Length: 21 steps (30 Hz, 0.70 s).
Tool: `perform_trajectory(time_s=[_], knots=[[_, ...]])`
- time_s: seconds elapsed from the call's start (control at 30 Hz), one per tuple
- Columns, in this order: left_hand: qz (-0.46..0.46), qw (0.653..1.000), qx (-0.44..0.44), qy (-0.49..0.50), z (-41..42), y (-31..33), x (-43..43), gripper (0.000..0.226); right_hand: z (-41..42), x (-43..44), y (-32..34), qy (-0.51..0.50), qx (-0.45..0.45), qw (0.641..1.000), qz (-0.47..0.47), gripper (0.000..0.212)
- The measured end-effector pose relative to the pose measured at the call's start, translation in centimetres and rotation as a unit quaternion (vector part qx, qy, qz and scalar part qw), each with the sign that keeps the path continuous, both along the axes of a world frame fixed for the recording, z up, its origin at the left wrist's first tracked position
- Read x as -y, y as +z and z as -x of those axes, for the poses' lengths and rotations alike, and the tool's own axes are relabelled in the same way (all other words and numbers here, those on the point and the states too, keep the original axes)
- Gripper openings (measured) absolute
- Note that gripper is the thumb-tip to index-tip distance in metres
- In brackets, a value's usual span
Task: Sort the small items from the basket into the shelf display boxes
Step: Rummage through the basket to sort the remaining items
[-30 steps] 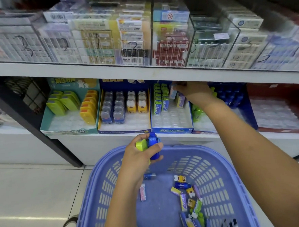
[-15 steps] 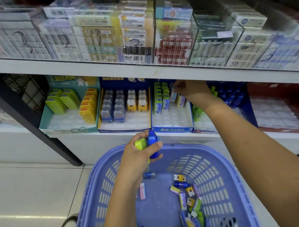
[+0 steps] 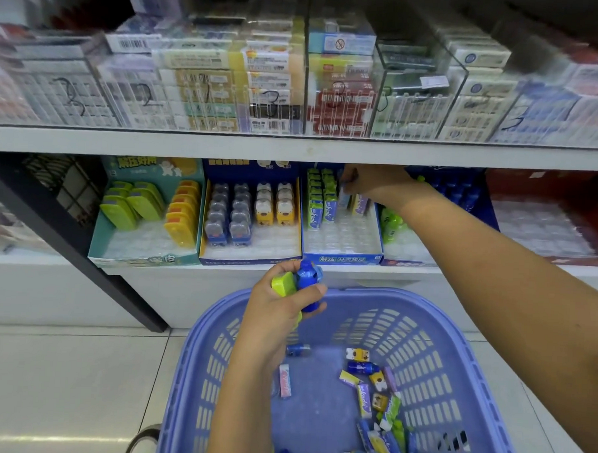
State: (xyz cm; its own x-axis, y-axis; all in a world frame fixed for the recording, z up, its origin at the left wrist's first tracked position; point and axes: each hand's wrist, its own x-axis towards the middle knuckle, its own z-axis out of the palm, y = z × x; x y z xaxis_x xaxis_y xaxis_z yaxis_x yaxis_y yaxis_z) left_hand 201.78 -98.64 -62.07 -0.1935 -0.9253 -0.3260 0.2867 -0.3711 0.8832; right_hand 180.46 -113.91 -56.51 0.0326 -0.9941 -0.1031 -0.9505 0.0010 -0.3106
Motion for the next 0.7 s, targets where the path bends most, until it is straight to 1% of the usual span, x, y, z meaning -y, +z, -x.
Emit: perform_trajectory(time_s=[0.07, 0.1, 0.13, 0.17, 0.2, 0.27, 0.3, 0.37, 0.43, 0.53, 0.63, 0.67, 0.7], knots=[[0.005, 1.0, -0.019, 0.001, -0.1, 0.3, -0.1, 0.032, -0.4, -1.5, 0.5, -0.005, 0.009, 0.999, 0.032, 0.009], [0.005, 0.999, -0.037, 0.004, -0.1, 0.5, -0.1, 0.03, -0.7, -2.8, 0.6, -0.019, 0.034, 0.997, 0.064, 0.009], [0.004, 0.998, -0.061, 0.006, -0.2, 0.6, -0.1, 0.028, -1.1, -4.3, 0.5, -0.039, 0.085, 0.992, 0.09, 0.008], [0.003, 0.996, -0.089, 0.007, -0.2, 0.7, -0.2, 0.027, -1.4, -6.1, 0.3, -0.056, 0.161, 0.981, 0.095, 0.006], [0.006, 0.994, -0.113, 0.002, -0.2, 0.8, -0.2, 0.026, -1.8, -8.2, 0.0, -0.063, 0.251, 0.963, 0.073, 0.008], [0.023, 0.991, -0.131, -0.017, -0.2, 1.1, -0.5, 0.027, -2.7, -12.3, -0.7, -0.056, 0.408, 0.911, -0.021, 0.014], [0.038, 0.991, -0.126, -0.03, -0.1, 1.2, -0.6, 0.028, -3.1, -14.0, -1.2, -0.053, 0.459, 0.885, -0.058, 0.016], [0.066, 0.99, -0.108, -0.06, 0.0, 1.4, -1.1, 0.031, -3.9, -16.4, -2.2, -0.055, 0.529, 0.843, -0.077, 0.021], [0.081, 0.987, -0.102, -0.09, 0.3, 1.6, -1.6, 0.026, -4.4, -17.9, -2.8, -0.05, 0.562, 0.824, -0.05, 0.031], [0.087, 0.985, -0.092, -0.118, 0.6, 1.8, -2.3, 0.026, -4.5, -19.0, -3.1, -0.032, 0.546, 0.837, 0.016, 0.038], [0.081, 0.986, -0.09, -0.119, 0.7, 2.2, -2.6, 0.026, -4.4, -19.2, -3.3, -0.019, 0.493, 0.865, 0.095, 0.035], [0.075, 0.987, -0.096, -0.109, 0.6, 2.2, -2.5, 0.026, -4.4, -19.2, -3.4, -0.024, 0.492, 0.864, 0.106, 0.031], [0.067, 0.988, -0.101, -0.097, 0.4, 2.2, -2.4, 0.025, -4.4, -19.1, -3.4, -0.035, 0.511, 0.852, 0.109, 0.027]])
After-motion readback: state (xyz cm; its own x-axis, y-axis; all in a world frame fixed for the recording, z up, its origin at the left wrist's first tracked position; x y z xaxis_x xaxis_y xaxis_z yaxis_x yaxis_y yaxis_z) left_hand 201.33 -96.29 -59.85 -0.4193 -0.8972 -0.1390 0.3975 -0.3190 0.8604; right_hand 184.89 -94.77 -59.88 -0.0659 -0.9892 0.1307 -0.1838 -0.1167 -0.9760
